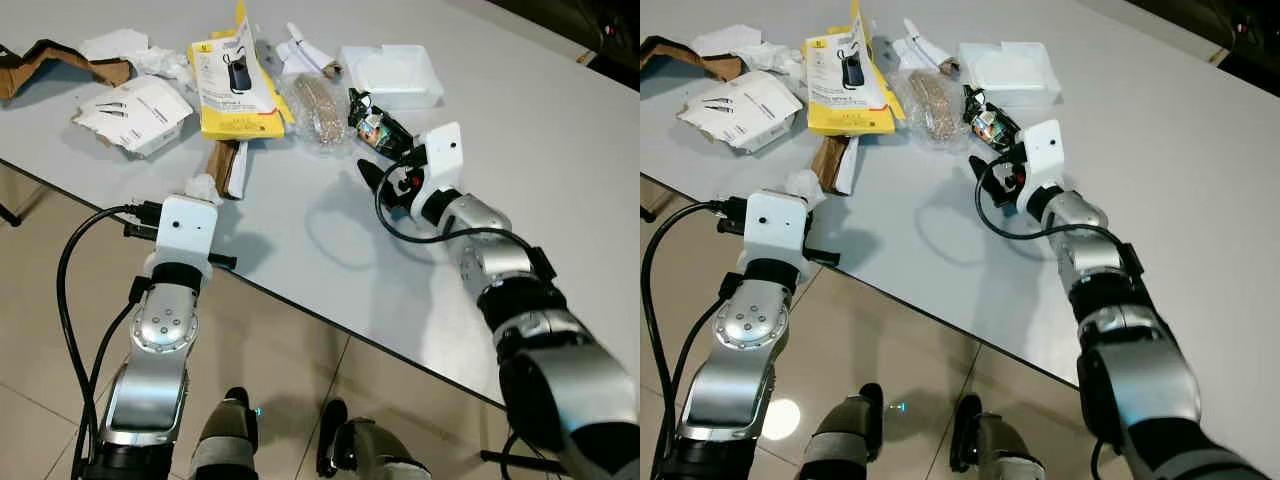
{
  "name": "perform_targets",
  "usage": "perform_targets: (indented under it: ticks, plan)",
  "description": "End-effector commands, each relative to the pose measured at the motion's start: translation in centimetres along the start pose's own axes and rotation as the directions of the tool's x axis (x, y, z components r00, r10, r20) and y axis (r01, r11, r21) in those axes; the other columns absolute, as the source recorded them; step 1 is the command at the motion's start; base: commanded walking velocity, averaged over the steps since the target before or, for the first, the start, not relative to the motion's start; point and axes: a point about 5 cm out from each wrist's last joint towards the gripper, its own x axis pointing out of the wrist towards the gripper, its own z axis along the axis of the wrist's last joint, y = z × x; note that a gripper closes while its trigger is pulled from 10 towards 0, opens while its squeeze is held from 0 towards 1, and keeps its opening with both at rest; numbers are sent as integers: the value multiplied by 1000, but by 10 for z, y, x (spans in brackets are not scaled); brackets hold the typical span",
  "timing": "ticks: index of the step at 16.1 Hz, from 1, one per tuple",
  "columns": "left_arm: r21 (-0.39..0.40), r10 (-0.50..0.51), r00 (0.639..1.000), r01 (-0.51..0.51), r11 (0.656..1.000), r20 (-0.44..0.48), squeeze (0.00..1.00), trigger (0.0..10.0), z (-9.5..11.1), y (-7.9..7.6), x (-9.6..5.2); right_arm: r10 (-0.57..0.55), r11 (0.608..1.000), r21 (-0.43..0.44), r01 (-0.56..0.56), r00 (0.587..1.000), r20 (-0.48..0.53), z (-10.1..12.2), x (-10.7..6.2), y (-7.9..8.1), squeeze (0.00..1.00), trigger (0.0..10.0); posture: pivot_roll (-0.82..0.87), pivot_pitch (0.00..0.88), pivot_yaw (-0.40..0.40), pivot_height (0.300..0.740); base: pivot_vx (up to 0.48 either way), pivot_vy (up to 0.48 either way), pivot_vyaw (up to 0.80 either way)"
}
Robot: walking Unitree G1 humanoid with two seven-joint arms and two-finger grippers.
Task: Picking trash to rubbish bin
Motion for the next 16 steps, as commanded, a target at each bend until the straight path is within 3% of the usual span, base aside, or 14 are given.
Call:
perform_targets:
  ticks: [1,2,16]
  plan:
    - [3,-23,1000,23,1000,-13,0,10000,-1,-3,-4,-26,999,22,26,1000,-11,-5,-7,-11,0,2118,440,332,-177,740,0,0,0]
    - [4,-23,1000,23,1000,-12,0,10000,-1,-3,-4,-26,999,33,26,1000,-12,-6,-7,-12,0,0,440,332,-177,740,0,0,0]
    - [5,-33,999,34,999,-12,0,10000,-1,-4,-2,0,999,35,1,999,-34,-15,-9,-11,0,0,450,320,-173,740,0,0,0]
